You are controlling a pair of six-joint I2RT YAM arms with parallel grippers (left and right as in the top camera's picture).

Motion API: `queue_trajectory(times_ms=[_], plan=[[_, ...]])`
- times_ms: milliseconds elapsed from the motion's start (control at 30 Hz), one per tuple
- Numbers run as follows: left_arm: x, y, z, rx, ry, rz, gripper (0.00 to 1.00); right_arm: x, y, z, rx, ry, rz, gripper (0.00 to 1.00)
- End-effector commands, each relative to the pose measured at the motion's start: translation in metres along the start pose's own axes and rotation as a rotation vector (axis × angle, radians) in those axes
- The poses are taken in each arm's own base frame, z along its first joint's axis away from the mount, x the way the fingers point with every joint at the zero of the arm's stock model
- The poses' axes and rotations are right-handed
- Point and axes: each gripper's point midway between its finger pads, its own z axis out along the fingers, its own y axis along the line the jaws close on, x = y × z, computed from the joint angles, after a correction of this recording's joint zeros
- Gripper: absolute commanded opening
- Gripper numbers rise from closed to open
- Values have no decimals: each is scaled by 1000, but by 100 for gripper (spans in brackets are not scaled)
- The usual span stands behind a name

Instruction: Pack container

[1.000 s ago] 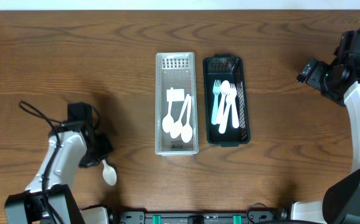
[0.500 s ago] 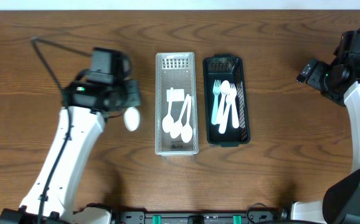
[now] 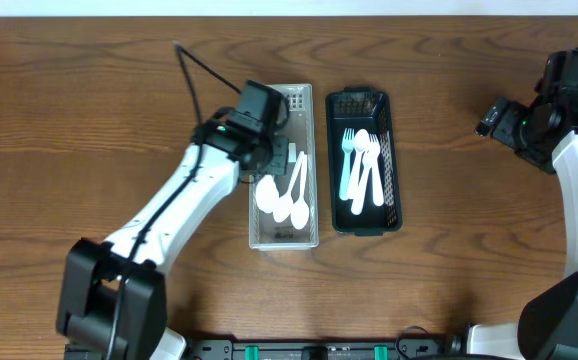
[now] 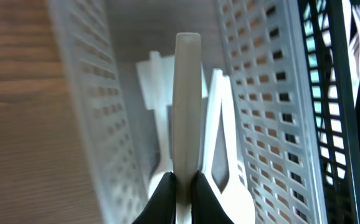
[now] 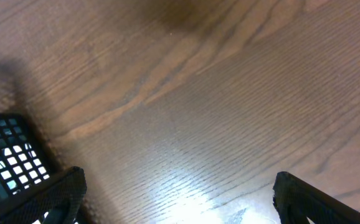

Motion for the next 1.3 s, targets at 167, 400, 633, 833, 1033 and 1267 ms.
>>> queue_trajectory(times_ms=[167, 400, 633, 833, 1033, 1267], plan=[[-15, 0, -20, -15, -55, 17, 98, 0, -4, 0, 16, 4, 1, 99], [-53, 50, -120, -223, -241, 27, 98, -17, 17, -20, -66, -105, -204, 99], [-47, 97, -232, -357, -477, -73, 98, -34, 60, -131, -306, -432, -300, 99], [3, 121, -320, -434, -648, -152, 98, -7, 51, -252, -412, -730, -324, 99], [60, 123, -366, -424, -745, -171, 98, 31, 27, -323, -460, -918, -320, 99], [117, 128, -365, -441, -665, -151, 98, 61, 11, -350, -477, -987, -319, 99]])
